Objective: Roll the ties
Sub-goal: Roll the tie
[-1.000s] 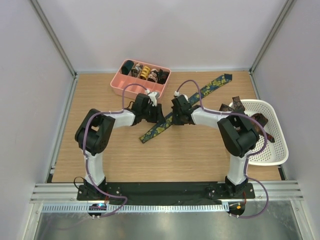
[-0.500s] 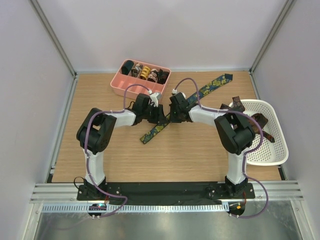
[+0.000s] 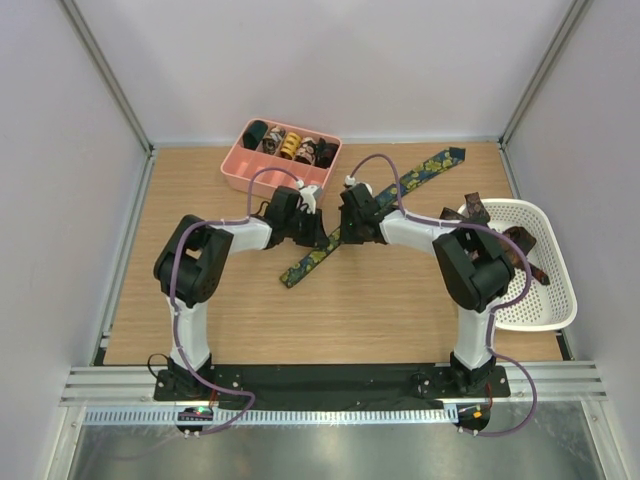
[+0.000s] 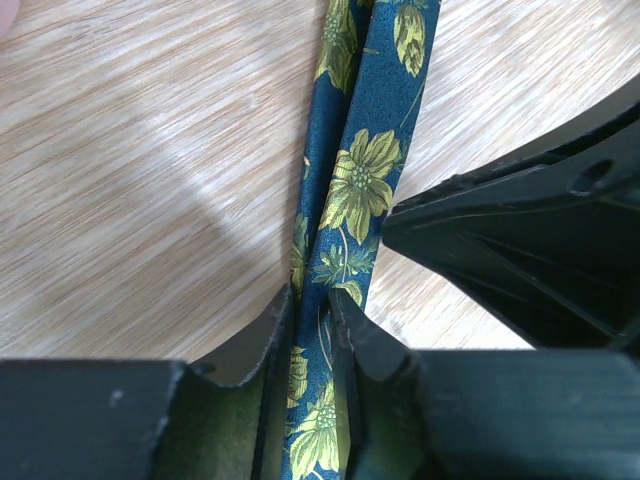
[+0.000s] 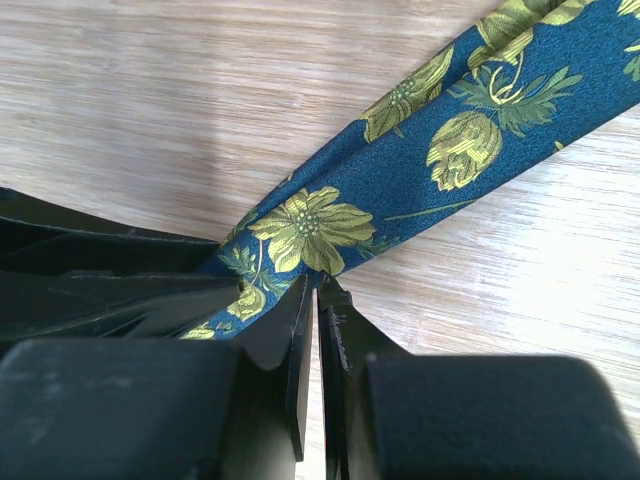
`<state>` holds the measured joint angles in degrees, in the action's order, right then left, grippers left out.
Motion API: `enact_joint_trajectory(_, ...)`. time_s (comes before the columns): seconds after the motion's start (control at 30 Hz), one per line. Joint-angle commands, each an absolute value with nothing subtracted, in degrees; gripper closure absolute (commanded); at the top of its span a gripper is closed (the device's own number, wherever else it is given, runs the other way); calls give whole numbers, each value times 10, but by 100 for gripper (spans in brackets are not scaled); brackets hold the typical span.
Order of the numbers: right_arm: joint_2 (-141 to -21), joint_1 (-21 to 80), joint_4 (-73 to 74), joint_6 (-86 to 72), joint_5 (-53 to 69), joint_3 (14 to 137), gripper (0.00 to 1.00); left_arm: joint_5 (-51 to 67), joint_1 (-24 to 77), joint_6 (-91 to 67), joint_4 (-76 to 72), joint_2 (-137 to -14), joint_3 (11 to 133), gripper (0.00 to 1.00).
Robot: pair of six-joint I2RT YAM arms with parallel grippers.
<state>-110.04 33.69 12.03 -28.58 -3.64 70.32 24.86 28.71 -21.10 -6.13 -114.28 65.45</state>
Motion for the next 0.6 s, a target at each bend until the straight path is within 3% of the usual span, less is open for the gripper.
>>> enact_joint_trajectory(0.0,-1063,341,109,-280,-36,718,87,231,285,-193,-26,-1159,664,79)
enact_joint_trajectory(0.57,-1109,341,113,-275,7,749,86,236,285,-198,-30,-1148,648,78)
